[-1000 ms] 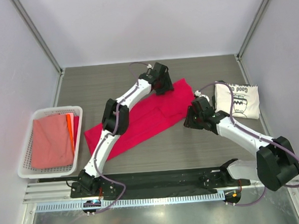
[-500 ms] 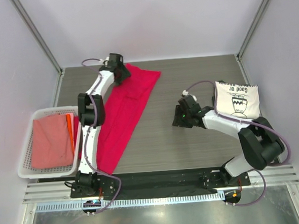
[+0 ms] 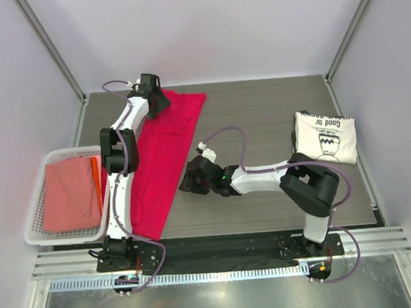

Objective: Fold and stack the t-shirts
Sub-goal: Fold the tshirt

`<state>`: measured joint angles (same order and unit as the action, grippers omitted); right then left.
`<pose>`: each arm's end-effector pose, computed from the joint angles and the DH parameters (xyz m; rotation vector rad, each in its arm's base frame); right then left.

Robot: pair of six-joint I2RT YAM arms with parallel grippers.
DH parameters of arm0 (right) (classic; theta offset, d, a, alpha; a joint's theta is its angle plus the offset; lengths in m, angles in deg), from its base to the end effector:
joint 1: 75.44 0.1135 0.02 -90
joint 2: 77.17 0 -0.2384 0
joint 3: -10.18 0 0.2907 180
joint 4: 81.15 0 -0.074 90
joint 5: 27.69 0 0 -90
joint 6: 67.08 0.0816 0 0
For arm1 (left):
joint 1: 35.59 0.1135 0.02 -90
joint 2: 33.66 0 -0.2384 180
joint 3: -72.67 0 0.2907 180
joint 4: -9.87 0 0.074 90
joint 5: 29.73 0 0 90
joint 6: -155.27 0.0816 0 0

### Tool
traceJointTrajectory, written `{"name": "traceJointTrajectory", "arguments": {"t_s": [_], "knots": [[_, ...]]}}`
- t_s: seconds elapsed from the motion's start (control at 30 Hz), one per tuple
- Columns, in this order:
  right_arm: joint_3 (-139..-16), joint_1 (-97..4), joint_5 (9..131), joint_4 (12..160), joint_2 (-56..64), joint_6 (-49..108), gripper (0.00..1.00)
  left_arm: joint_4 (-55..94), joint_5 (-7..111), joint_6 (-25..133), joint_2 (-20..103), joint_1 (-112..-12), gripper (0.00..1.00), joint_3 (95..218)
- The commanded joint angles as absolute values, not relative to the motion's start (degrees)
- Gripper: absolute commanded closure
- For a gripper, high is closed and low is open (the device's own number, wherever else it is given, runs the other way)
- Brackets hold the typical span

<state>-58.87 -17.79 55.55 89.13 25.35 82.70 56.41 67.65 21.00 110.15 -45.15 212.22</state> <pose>0.2367 0.3558 0.0798 0.1100 2.4899 0.8452 0.5936 -0.0893 0.1126 -0.7889 2.3347 -0.2554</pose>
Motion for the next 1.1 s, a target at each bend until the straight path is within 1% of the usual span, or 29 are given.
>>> {"name": "traceJointTrajectory", "arguments": {"t_s": [0.0,0.13,0.3,0.47,0.6,0.63,0.67,0.7,0.73,0.77,0.93,1.07], "knots": [[-66.0,-15.8,51.9,92.7,29.1,88.1,0.53,57.0,66.8,22.0,105.2,-44.2,0.31,211.1],[-71.2,-14.7,51.2,91.7,35.2,88.8,0.53,56.4,66.5,21.9,104.7,-43.9,0.31,209.9],[-75.0,-14.8,49.5,89.0,38.5,89.0,0.54,56.6,66.1,21.8,104.8,-43.5,0.32,209.8],[-74.3,-14.6,49.0,87.9,39.9,89.2,0.55,56.6,66.1,21.8,104.9,-43.1,0.32,209.5],[-74.1,-14.7,47.9,87.6,40.3,88.2,0.65,56.2,65.7,21.5,104.9,-43.1,0.32,208.9],[-74.0,-14.8,47.6,87.4,40.3,87.6,0.72,56.1,65.5,21.1,104.9,-43.1,0.32,208.3],[-74.0,-15.1,47.5,87.3,40.3,87.3,0.76,56.0,65.4,21.0,104.9,-43.1,0.33,208.0],[-73.6,-15.6,47.8,87.3,40.2,87.2,0.91,55.5,65.3,20.7,104.7,-43.1,0.33,207.5],[-73.4,-16.0,48.4,87.3,40.1,87.1,0.97,55.4,65.4,20.2,104.8,-43.2,0.33,206.4],[-73.0,-16.5,49.6,87.3,40.0,86.9,0.99,55.2,65.5,19.6,104.8,-43.3,0.34,205.9],[-68.1,-19.0,49.3,87.3,36.3,85.1,0.99,52.4,64.9,16.7,104.4,-43.8,0.34,202.3],[-62.1,-22.0,50.0,87.3,30.2,83.8,0.99,52.1,64.3,14.7,104.3,-45.6,0.35,201.5]]}}
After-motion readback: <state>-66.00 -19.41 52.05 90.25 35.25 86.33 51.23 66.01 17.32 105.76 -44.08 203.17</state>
